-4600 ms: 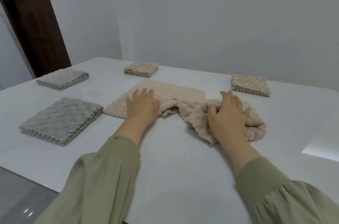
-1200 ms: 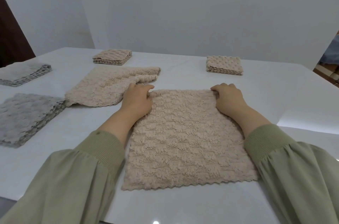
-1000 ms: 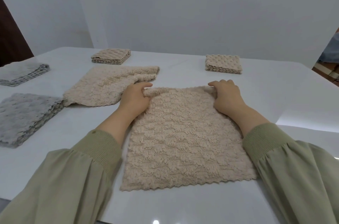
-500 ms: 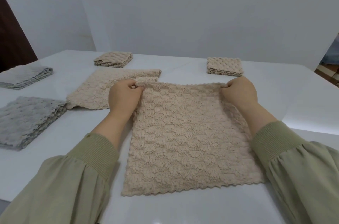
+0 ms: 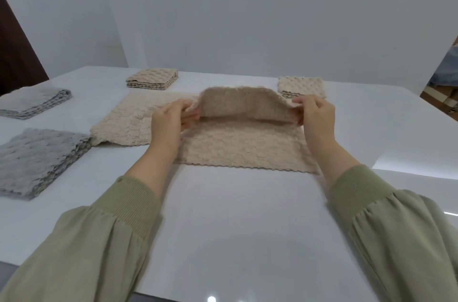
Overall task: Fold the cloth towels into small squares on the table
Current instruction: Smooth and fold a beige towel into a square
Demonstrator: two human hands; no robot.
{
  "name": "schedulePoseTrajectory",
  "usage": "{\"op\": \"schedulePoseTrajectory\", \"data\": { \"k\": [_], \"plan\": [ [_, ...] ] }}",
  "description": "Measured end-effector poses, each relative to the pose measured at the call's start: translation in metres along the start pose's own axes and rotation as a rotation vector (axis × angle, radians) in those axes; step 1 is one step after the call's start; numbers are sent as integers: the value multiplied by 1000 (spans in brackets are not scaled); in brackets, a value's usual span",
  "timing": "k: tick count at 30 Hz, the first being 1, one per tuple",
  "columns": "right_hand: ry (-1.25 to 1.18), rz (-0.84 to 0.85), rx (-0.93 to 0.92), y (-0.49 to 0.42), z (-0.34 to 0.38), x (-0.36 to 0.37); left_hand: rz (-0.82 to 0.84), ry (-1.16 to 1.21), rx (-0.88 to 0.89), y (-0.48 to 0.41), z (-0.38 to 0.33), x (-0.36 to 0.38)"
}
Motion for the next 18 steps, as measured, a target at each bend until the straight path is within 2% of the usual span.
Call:
{"op": "schedulePoseTrajectory", "data": {
  "k": [3, 9, 13, 15, 18],
  "plan": [
    [167, 95, 49, 16, -18, 5, -13, -102, -153, -2, 20, -6],
    [224, 44, -8, 31, -8, -9, -72, -277, -53, 10, 11, -22],
    [160, 43, 82, 41, -9, -19, -59, -310, -62, 17, 8, -32],
    [201, 127, 120, 50, -9, -19, -40, -397, -60, 21, 9, -36],
    [444, 353, 97, 68, -9, -10, 45, -674, -10, 30, 11, -34]
  ]
}}
Point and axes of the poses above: each hand's wrist, its own y-axis away from the middle knuckle, its own x-axis out of the palm, z = x × y, the point moved 7 cm from there along -y, towards the middle knuckle, and after that the axes turned 3 degrees about -x, right-handed, at the moved point
